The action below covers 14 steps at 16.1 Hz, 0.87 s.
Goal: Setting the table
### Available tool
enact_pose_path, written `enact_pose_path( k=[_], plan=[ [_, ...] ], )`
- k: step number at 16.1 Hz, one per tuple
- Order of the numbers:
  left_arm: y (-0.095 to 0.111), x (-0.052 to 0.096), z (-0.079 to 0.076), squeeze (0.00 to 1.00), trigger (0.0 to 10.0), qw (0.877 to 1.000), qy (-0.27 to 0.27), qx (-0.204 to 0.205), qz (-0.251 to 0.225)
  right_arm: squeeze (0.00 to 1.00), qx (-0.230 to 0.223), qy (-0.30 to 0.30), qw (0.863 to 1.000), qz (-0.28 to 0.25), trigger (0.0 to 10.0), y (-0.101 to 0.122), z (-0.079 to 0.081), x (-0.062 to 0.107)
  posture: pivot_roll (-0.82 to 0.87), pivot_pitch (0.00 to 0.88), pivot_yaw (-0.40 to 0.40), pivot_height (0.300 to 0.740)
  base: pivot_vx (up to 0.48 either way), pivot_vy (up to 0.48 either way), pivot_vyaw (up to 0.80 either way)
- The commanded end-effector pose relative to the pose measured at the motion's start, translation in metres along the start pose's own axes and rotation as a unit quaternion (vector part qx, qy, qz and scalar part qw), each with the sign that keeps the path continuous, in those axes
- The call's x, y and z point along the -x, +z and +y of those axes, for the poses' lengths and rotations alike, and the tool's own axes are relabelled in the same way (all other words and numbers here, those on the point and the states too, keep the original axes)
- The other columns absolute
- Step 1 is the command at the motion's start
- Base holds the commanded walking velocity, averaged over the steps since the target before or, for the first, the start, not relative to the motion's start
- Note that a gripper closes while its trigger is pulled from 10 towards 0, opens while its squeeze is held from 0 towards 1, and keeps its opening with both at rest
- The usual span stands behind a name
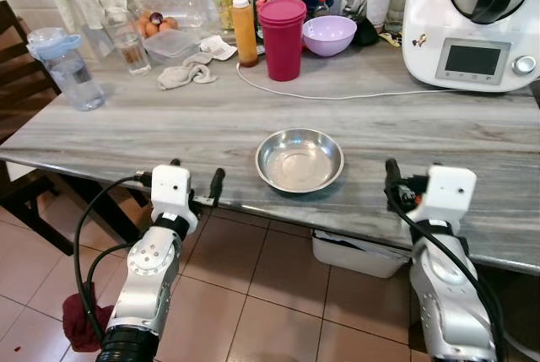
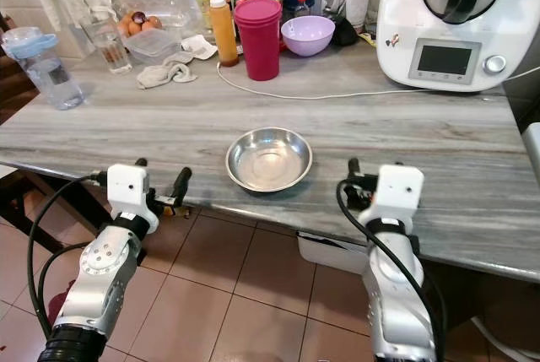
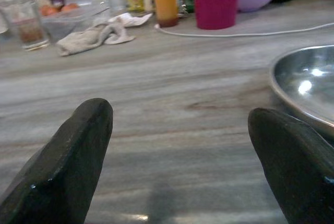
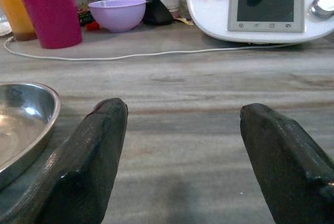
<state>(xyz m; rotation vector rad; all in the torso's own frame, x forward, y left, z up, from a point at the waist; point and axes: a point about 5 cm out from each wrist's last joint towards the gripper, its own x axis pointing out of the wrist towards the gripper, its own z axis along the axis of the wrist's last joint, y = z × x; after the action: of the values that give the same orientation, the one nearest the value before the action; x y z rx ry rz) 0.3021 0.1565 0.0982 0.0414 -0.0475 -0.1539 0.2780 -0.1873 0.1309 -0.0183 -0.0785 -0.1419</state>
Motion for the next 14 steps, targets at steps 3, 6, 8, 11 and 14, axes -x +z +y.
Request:
enact_pose_path(
  k=[3, 6, 8, 11, 14],
  plan=[
    [0.002, -0.001, 0.005, 0.00, 10.0, 1.000, 0.027, -0.008, 0.001, 0.00, -0.019, 0.018, 1.000, -0.013, 10.0, 0.014, 0.011, 0.000, -0.26, 0.084, 0.101, 0.740, 0.000, 0.000, 0.00],
    [-0.001, -0.002, 0.009, 0.00, 10.0, 0.998, 0.049, -0.036, 0.009, 0.00, -0.020, 0.037, 0.999, -0.006, 10.0, 0.015, 0.020, 0.001, -0.25, 0.081, 0.099, 0.740, 0.000, 0.000, -0.76],
    [-0.003, -0.002, 0.008, 0.00, 10.0, 0.998, 0.046, -0.032, 0.014, 0.00, -0.025, 0.043, 0.999, -0.004, 10.0, 0.015, 0.023, 0.001, -0.25, 0.081, 0.099, 0.740, 0.000, 0.000, -0.77],
    [-0.006, -0.001, 0.007, 0.00, 10.0, 0.998, 0.045, -0.033, 0.018, 0.00, -0.027, 0.040, 0.999, -0.004, 10.0, 0.016, 0.022, -0.001, -0.25, 0.078, 0.099, 0.740, 0.000, 0.000, -0.76],
    [-0.007, -0.002, 0.008, 0.00, 10.0, 0.998, 0.046, -0.036, 0.019, 0.00, -0.026, 0.036, 0.999, -0.009, 10.0, 0.017, 0.021, -0.001, -0.25, 0.077, 0.100, 0.740, -0.165, 0.000, -0.21]
  ],
)
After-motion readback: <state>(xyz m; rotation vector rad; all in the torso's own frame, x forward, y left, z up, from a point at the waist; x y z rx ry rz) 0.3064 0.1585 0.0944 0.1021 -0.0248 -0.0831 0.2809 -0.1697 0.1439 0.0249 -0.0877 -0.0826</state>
